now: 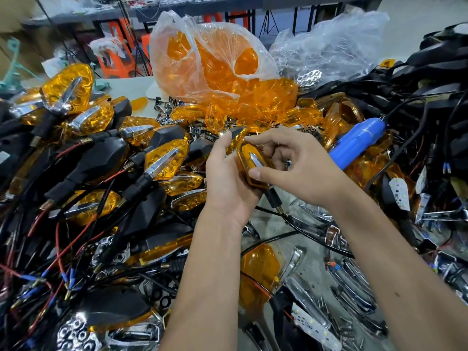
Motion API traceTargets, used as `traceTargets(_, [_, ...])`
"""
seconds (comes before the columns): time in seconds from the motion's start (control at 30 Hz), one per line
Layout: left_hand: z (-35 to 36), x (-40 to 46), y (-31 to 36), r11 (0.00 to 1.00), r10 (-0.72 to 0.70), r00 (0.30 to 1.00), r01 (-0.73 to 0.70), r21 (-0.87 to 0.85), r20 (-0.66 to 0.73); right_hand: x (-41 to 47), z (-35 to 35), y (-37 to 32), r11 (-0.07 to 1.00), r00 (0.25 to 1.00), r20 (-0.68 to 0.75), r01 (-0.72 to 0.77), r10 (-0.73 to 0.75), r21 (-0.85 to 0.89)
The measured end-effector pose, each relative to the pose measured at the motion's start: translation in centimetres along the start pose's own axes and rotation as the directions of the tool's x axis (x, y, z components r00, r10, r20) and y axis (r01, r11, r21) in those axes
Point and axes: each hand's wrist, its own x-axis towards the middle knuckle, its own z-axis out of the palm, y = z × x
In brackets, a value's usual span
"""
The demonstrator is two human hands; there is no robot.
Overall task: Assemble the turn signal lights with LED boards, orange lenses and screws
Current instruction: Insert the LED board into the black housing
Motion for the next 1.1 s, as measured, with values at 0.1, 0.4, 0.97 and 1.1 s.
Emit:
traceTargets(0.1, [0.32, -0.12, 0.13, 0.999, 0.023, 1.0, -0.023, 0.042, -0.014, -0.01, 0.2, -0.29, 1.0, 1.0, -0.014, 0.011, -0.011, 0.008])
traceTargets(0.4, [0.72, -0.3, 0.02, 0.996, 0.071, 0.997, -0.071, 0.063, -0.007, -0.17, 0.16, -0.34, 0.997, 0.999, -0.033, -0.018, 0.021, 0.079])
traceTargets(0.97, [0.55, -0.07, -0.17, 0.993, 0.081, 0.996, -0.078, 0.093, -0.035, -0.11, -0.2, -0.57, 0.992, 0.994, -0.063, -0.1, 0.095, -0.079])
traceTargets(1.1, [0.38, -0.13, -0.03, 0.993, 0.081, 0.995, -0.076, 0.091, -0.058, -0.31, -0.2, -0.51, 0.998, 0.995, -0.071, -0.065, 0.064, 0.0])
